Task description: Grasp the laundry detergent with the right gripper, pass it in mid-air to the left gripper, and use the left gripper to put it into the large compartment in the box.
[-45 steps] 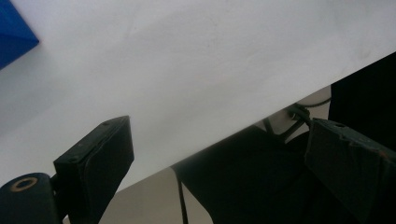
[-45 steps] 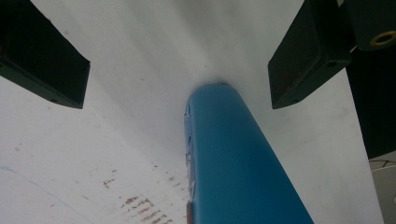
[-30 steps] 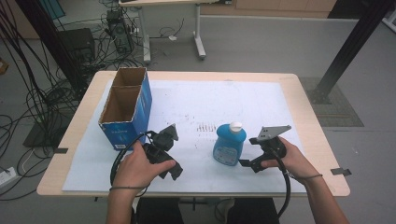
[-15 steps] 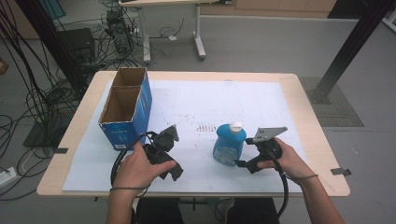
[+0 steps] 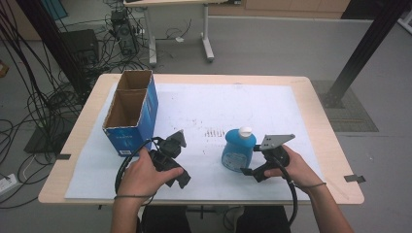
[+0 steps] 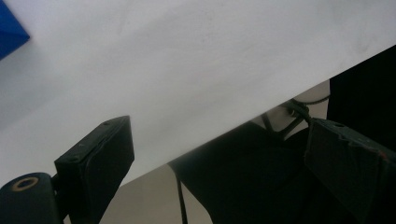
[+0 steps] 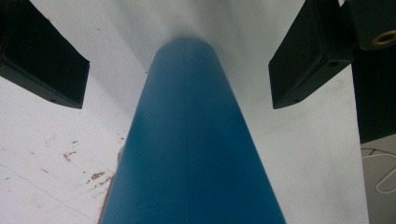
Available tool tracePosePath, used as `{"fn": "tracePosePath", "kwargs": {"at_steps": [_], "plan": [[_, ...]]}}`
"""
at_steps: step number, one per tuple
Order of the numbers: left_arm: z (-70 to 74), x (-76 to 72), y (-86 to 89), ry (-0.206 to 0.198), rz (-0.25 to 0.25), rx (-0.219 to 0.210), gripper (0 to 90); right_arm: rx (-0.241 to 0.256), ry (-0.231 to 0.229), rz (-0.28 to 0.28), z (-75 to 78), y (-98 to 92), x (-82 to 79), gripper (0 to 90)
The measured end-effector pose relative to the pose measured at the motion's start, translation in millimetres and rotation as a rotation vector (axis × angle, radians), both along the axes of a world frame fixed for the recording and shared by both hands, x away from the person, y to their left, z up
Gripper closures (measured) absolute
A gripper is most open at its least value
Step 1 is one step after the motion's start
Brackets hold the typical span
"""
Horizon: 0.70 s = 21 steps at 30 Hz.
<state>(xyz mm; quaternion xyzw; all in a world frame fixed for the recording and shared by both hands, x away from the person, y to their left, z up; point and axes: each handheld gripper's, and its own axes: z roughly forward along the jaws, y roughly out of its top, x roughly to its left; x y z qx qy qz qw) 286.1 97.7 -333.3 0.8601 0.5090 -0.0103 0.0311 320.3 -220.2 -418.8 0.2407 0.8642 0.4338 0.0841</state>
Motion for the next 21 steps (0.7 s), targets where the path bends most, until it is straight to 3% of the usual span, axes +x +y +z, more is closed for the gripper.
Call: {"fn": "tracePosePath", "kwargs": {"at_steps": [21], "plan": [[-0.1, -2.3, -1.4, 0.005, -0.006, -0.002, 8.6, 0.03, -0.005, 0.001, -10.5, 8.7, -0.3, 4.4]]}}
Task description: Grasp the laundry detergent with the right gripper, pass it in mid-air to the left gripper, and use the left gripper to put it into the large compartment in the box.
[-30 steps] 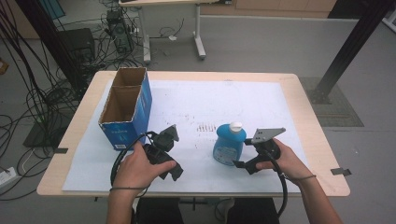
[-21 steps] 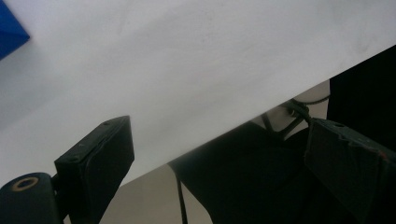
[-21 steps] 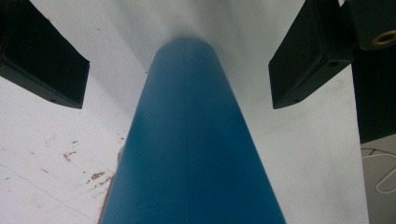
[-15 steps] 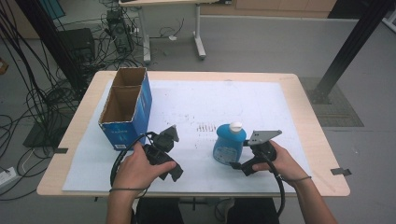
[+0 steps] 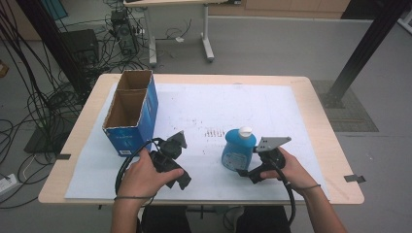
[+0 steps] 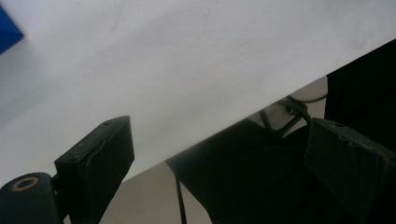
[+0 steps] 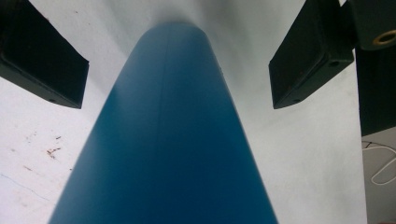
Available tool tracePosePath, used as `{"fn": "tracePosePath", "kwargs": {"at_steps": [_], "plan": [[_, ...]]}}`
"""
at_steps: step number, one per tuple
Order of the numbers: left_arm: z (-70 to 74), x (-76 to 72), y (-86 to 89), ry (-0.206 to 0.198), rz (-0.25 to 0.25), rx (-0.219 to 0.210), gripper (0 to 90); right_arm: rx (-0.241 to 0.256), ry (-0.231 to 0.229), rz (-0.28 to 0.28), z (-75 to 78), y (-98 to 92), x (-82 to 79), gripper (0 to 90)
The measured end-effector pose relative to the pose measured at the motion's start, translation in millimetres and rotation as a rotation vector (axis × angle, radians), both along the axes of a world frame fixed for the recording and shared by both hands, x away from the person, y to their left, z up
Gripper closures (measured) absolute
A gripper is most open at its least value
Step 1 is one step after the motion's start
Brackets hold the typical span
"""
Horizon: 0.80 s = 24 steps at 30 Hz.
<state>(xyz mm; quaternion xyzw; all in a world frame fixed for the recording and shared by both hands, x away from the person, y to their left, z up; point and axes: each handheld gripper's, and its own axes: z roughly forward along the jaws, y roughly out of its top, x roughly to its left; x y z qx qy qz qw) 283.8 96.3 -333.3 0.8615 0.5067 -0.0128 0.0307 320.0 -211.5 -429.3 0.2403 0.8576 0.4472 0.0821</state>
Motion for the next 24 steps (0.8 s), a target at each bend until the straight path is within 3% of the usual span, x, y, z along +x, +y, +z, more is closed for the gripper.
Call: {"fn": "tracePosePath", "kwargs": {"at_steps": [24], "plan": [[-0.4, -2.2, -0.3, 0.002, -0.001, 0.002, 8.6, 0.02, -0.003, 0.005, -7.7, 10.2, 1.6, 4.3]]}}
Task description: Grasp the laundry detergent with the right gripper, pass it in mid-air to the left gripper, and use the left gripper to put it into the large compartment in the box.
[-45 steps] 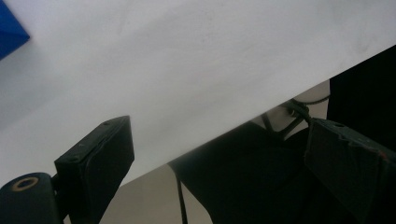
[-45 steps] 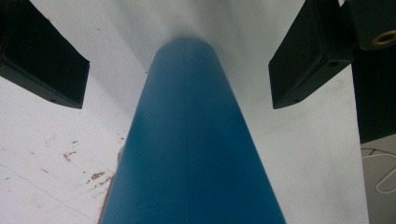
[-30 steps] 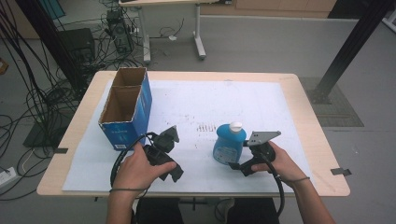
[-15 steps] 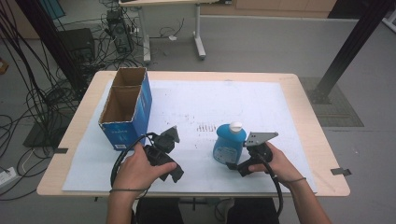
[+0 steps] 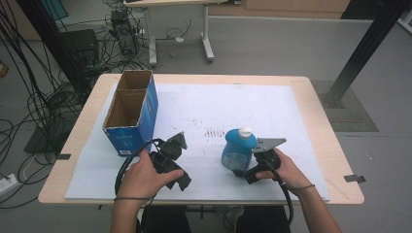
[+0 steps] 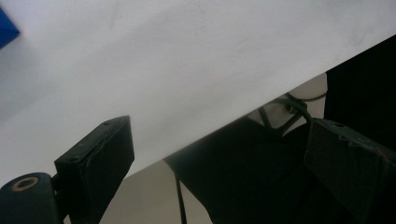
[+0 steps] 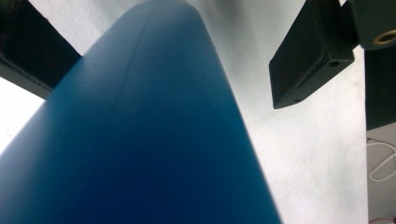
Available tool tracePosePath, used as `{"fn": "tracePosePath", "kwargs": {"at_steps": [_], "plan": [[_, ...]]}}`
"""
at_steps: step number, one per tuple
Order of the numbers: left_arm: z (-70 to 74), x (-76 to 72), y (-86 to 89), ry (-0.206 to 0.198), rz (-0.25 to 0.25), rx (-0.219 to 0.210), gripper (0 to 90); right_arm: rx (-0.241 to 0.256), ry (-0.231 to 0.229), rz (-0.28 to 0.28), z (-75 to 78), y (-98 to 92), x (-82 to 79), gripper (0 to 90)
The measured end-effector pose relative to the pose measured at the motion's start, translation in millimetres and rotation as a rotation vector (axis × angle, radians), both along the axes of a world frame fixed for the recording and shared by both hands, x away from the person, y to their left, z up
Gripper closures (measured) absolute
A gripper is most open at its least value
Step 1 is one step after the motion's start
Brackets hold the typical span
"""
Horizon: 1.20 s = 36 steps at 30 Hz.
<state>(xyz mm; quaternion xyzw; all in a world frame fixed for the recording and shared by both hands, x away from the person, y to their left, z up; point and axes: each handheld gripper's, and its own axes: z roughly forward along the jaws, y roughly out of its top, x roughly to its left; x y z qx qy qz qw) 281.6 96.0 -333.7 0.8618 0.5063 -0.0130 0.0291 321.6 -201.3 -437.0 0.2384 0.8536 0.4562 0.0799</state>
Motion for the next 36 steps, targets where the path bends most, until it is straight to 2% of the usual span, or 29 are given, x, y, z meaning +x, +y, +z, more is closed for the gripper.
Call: {"fn": "tracePosePath", "kwargs": {"at_steps": [36], "plan": [[2.8, -0.6, -2.0, -0.004, -0.01, -0.001, 8.6, 0.01, -0.007, 0.001, -0.3, 0.5, 0.6, 4.6]]}}
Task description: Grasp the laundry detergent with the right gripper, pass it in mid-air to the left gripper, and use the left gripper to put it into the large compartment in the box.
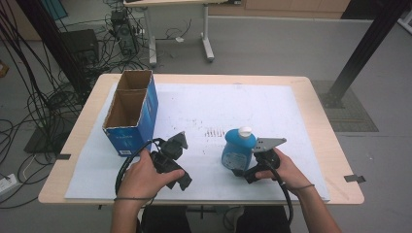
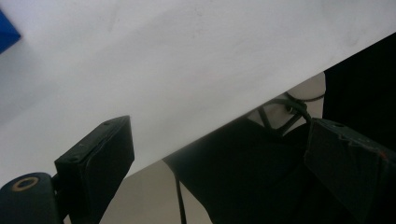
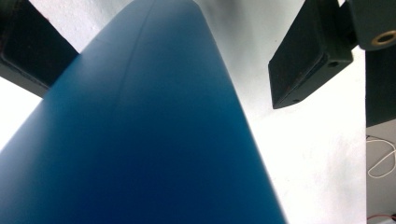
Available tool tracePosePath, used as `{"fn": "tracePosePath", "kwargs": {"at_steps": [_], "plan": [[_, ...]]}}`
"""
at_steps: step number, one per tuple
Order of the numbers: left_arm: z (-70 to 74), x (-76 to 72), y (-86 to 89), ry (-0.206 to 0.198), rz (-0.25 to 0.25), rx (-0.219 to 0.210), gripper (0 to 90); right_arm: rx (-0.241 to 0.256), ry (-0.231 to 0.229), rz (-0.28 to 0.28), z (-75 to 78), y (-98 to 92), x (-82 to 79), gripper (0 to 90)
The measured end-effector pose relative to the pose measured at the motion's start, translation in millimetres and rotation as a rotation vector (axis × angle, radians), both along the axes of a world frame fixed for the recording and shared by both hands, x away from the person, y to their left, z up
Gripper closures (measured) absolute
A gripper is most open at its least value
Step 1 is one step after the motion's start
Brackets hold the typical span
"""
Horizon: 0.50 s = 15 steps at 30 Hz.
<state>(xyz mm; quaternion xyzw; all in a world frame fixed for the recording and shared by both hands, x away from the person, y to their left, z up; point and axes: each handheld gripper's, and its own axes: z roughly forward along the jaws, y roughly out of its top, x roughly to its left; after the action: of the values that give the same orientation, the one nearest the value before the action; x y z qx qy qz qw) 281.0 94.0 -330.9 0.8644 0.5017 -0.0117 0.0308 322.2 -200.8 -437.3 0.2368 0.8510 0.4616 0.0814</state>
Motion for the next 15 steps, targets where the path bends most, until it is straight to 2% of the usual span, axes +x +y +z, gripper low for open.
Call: {"fn": "tracePosePath", "kwargs": {"at_steps": [15], "plan": [[0.7, -0.7, -0.4, 0.0, 0.001, 0.002, 8.6, 0.006, -0.001, 0.0, 0.0, 0.4, -0.4, 4.6]]}}
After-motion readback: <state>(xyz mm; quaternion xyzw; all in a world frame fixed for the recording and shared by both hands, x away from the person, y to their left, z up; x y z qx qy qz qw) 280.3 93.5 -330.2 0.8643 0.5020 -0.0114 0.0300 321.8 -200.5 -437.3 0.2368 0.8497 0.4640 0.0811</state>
